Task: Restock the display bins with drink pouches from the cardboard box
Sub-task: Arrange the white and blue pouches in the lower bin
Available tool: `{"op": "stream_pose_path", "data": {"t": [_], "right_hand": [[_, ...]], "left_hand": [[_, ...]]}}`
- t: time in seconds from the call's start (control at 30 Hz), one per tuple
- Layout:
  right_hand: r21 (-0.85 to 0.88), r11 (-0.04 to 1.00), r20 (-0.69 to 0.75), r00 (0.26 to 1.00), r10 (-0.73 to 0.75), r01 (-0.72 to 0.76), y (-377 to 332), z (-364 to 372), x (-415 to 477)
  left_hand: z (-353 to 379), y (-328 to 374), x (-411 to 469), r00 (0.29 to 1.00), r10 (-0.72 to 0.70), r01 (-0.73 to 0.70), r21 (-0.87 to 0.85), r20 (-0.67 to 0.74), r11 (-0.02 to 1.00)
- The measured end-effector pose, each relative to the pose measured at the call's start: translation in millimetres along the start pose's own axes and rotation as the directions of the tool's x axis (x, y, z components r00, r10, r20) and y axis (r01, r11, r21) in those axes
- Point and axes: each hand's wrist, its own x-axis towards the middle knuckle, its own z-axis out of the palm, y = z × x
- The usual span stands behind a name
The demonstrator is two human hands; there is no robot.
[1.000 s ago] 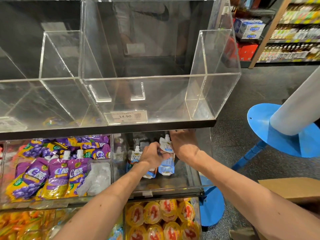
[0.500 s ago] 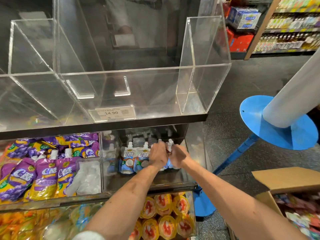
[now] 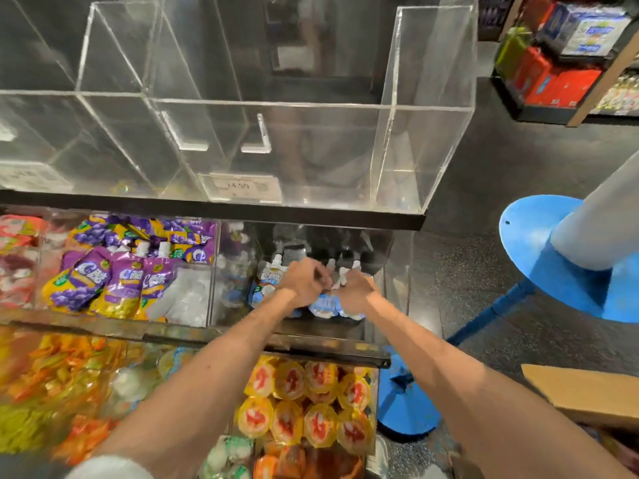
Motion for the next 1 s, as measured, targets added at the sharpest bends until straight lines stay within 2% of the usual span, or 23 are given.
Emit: {"op": "stream_pose_path", "data": {"t": [0.07,0.13,0.2,0.27,0.33,0.4,0.5,0.57,0.63,0.8,0.9,1.0], "right_hand": [[0.094,0.993,-0.049,0.996,-0.073,0.077,-6.7,-3.7,-12.9],[0.207,0.951,-0.204,0.961,-0.187,0.229,-10.9,-6.5,-44.9],[0.227,0.896,-0.43,0.865,-0.26,0.382,-7.4,-8.5,-89.3],[0.209,0.872,-0.61,0.756,-0.238,0.443,7.9,-2.5,-137.4],[0.194,0.895,-0.697,0.698,-0.162,0.402,36.4,6.9,-180.5],[0.266,0.92,-0.724,0.69,-0.006,0.287,77.6,18.2,-219.8],[0.434,0.899,-0.703,0.645,0.299,0.055,146.0,35.8,-283.1],[0.534,0.838,-0.63,0.607,0.484,-0.113,189.3,53.2,-326.0],[0.616,0.743,-0.544,0.541,0.642,-0.263,234.1,76.6,-363.3],[0.762,0.448,-0.301,0.357,0.884,-0.468,329.5,128.7,-426.1],[0.795,0.348,-0.233,0.279,0.932,-0.497,386.2,147.8,-439.7],[0.804,0.278,-0.138,0.29,0.947,-0.525,435.9,148.1,-434.5]], "left_hand": [[-15.4,1.7,-24.5,0.996,0.028,-0.036,-0.09,-0.086,0.995],[-31.8,2.2,-56.5,0.982,0.129,-0.146,-0.118,-0.141,0.982],[-48.1,5.9,-89.4,0.936,0.279,-0.302,-0.084,-0.213,0.95],[-55.6,18.4,-115.2,0.86,0.442,-0.467,-0.04,-0.256,0.884],[-44.5,42.1,-132.8,0.749,0.626,-0.643,-0.009,-0.218,0.766],[-11.6,72.5,-144.0,0.629,0.766,-0.773,-0.004,-0.133,0.634],[63.0,121.3,-158.5,0.475,0.88,-0.879,-0.036,0.011,0.476],[118.6,152.3,-173.6,0.366,0.922,-0.923,-0.077,0.128,0.377],[170.6,182.0,-195.6,0.282,0.905,-0.93,-0.142,0.318,0.34],[287.5,230.0,-243.7,0.186,0.639,-0.895,-0.139,0.747,0.423],[355.2,240.6,-240.6,0.231,0.454,-0.852,-0.046,0.86,0.522],[408.9,257.8,-235.3,0.289,0.334,-0.821,0.053,0.897,0.569]]}}
